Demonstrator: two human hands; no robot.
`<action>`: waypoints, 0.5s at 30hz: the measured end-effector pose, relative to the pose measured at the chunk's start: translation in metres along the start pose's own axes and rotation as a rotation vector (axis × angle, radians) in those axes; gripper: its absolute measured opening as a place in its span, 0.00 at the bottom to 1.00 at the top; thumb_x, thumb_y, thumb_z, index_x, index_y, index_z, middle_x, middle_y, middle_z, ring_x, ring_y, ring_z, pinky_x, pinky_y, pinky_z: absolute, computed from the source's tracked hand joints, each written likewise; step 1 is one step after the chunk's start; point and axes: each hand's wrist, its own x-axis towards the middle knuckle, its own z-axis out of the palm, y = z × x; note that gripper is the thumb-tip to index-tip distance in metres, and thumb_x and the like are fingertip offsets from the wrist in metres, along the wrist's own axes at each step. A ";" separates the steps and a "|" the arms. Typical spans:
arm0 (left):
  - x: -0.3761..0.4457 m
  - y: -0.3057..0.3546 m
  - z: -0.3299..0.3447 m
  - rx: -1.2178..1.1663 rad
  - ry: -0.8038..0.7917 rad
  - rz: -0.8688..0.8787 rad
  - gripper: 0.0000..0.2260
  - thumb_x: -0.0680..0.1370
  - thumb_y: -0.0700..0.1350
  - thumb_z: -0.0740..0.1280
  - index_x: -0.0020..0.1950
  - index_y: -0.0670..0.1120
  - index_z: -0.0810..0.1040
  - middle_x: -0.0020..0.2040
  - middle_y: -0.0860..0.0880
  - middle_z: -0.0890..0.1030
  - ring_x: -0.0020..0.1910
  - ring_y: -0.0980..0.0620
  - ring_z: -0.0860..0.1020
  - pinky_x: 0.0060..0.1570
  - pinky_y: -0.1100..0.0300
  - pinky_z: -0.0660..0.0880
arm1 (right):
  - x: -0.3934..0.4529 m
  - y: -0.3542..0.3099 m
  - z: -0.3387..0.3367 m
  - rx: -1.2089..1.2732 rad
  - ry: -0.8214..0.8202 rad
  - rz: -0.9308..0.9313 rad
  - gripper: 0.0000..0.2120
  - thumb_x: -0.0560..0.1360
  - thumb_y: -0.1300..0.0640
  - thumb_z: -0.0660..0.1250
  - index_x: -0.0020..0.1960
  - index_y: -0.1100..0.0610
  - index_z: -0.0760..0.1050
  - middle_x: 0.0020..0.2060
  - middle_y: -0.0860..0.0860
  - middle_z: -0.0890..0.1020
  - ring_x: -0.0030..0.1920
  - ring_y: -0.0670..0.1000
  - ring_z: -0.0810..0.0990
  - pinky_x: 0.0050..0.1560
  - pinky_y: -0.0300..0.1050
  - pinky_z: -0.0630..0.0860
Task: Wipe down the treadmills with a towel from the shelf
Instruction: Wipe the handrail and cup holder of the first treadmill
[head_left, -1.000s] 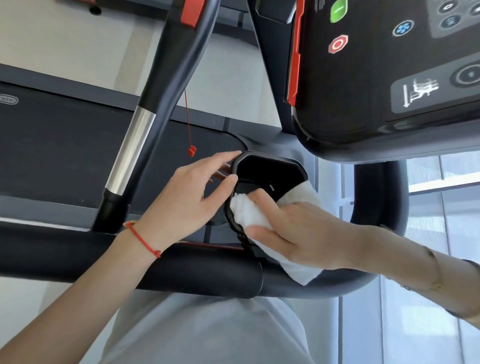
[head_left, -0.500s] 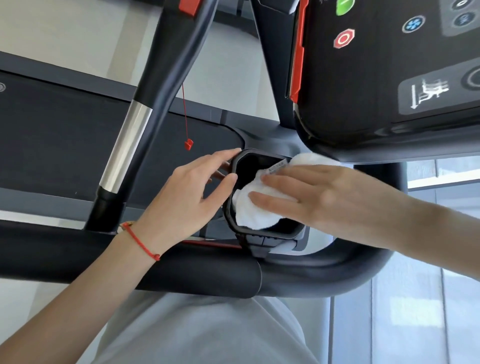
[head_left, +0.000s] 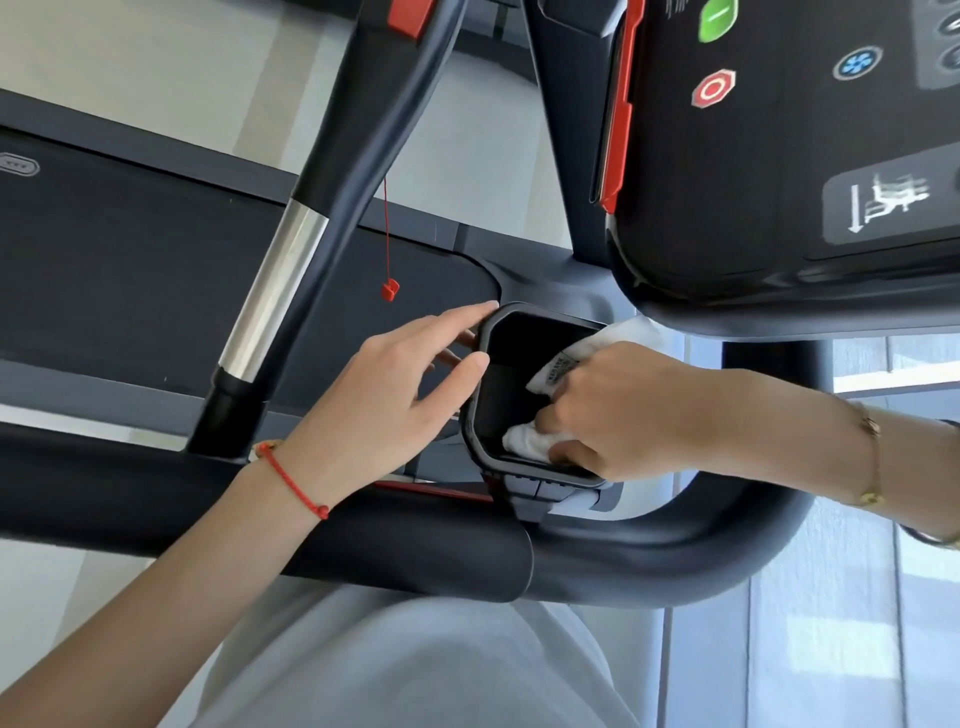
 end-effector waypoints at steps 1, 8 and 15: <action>0.000 0.000 0.000 -0.001 -0.007 0.002 0.21 0.82 0.57 0.58 0.75 0.60 0.66 0.60 0.61 0.78 0.56 0.58 0.79 0.59 0.56 0.77 | -0.006 -0.002 -0.003 0.017 0.019 0.004 0.15 0.81 0.48 0.50 0.61 0.43 0.73 0.46 0.47 0.82 0.50 0.52 0.79 0.46 0.42 0.65; 0.000 -0.002 0.001 -0.001 -0.002 -0.004 0.21 0.81 0.57 0.58 0.75 0.62 0.65 0.58 0.61 0.79 0.52 0.57 0.80 0.54 0.61 0.77 | -0.017 0.002 -0.002 -0.008 0.025 0.047 0.07 0.78 0.54 0.57 0.51 0.45 0.72 0.37 0.45 0.80 0.46 0.50 0.81 0.52 0.48 0.73; 0.000 0.001 -0.001 0.004 -0.007 -0.005 0.22 0.81 0.56 0.57 0.76 0.59 0.66 0.59 0.61 0.79 0.57 0.62 0.78 0.60 0.61 0.76 | -0.002 0.000 0.011 0.033 -0.007 0.058 0.09 0.78 0.50 0.57 0.51 0.49 0.75 0.45 0.48 0.82 0.49 0.53 0.79 0.46 0.47 0.74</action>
